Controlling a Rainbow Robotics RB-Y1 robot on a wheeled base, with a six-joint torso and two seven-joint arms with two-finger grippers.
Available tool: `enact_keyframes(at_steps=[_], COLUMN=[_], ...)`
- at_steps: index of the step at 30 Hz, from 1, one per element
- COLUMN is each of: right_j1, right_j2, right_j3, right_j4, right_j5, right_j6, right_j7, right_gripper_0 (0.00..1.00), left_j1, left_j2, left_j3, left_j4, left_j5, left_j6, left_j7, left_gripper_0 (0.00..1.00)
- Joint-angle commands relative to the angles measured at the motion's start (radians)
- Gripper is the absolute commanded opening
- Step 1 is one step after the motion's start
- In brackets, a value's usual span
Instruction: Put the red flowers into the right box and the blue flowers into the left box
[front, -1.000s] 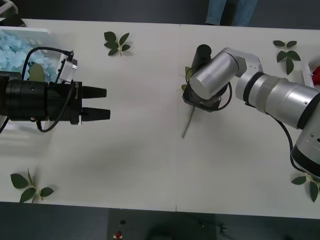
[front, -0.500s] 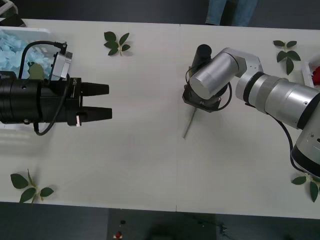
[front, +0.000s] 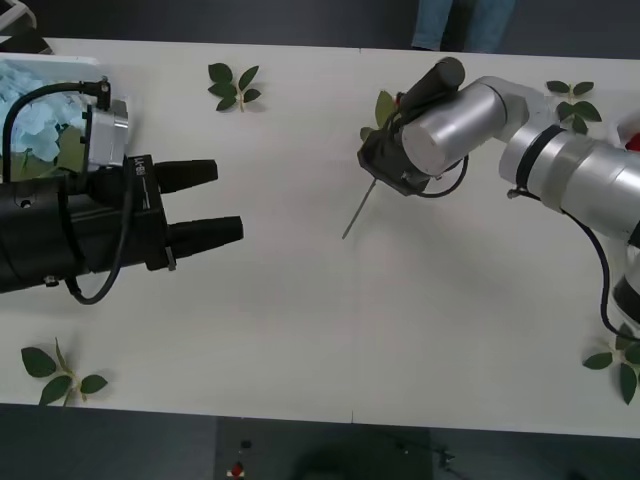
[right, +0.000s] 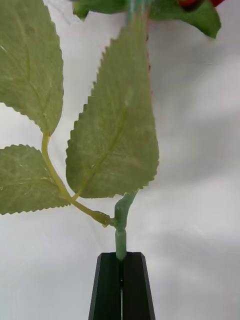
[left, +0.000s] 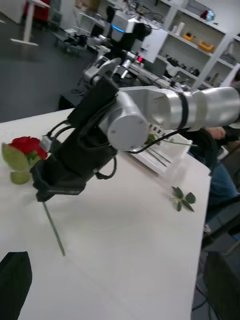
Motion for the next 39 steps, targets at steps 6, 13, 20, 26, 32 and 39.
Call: enact_keyframes(at_steps=[6, 13, 20, 26, 32, 39], right_j1=[-0.033, -0.032, -0.032, -0.033, -0.033, 0.004], right_j2=[-0.164, -0.301, -0.487, -0.641, -0.761, -0.869], right_j3=[-0.020, -0.025, -0.049, -0.066, -0.064, -0.066], right_j4=[-0.140, -0.170, -0.202, -0.212, -0.192, -0.118], right_j5=[-0.051, -0.097, -0.215, -0.281, -0.261, -0.310], right_j6=[-0.044, 0.013, 0.127, 0.223, 0.306, 0.347], right_j7=[0.137, 0.390, 0.658, 0.836, 0.957, 1.117], right_gripper_0=[0.00, 0.00, 0.00, 0.00, 0.00, 0.00], left_j1=[0.020, 0.019, 0.020, 0.019, 0.019, 0.019], left_j2=[0.036, 0.033, 0.031, 0.031, 0.031, 0.031], left_j3=[0.004, 0.001, 0.001, 0.001, 0.001, 0.001], left_j4=[-0.024, -0.022, -0.021, -0.018, -0.018, -0.018], left_j5=[-0.052, -0.069, -0.069, -0.069, -0.069, -0.069], left_j6=[-0.073, -0.073, -0.073, -0.073, -0.073, -0.073], left_j7=[-0.017, -0.011, -0.008, -0.008, -0.008, -0.008], left_gripper_0=[1.00, 1.00, 1.00, 1.00, 1.00, 1.00])
